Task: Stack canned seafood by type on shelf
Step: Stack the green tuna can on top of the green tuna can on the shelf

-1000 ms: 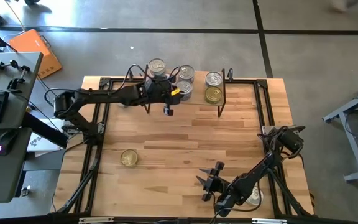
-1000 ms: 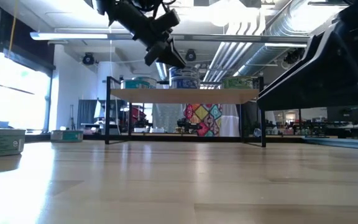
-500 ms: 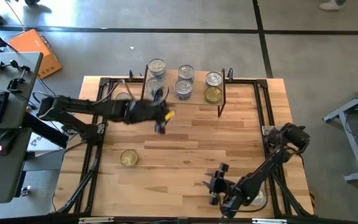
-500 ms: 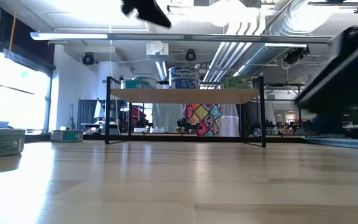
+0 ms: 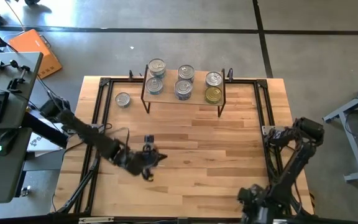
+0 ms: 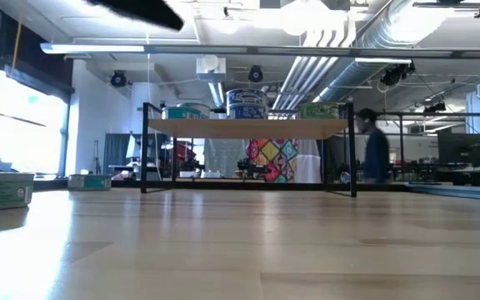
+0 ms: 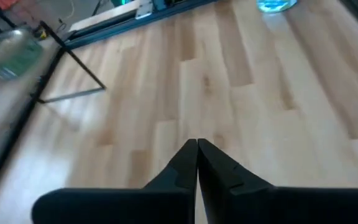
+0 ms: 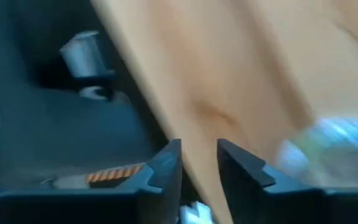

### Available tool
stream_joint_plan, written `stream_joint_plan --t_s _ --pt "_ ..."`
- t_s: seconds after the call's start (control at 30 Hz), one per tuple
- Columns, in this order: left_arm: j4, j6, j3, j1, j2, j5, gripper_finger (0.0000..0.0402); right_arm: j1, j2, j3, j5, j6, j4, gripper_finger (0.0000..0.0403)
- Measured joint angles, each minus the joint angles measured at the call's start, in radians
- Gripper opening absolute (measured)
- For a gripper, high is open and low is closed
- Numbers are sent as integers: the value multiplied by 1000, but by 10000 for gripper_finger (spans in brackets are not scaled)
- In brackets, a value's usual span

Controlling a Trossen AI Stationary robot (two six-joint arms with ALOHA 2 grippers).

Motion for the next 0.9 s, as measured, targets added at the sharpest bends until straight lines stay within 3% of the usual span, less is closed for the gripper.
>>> stream_joint_plan --t_s 0.13,0.3,0.53,0.8,0.9 --pt "153 -67 -86 -88 51 -77 2 64 1 0 3 204 -153 47" --pt "217 -166 -117 -140 97 -185 2 92 1 0 7 251 -205 5" --pt "225 -159 -117 -131 114 -227 3 93 -33 0 -9 202 -175 8" --pt "238 -158 -117 -109 114 -227 3 89 -66 0 -90 312 -460 1" --pt "238 -158 -117 -103 114 -225 3 77 -55 0 -80 293 -463 0"
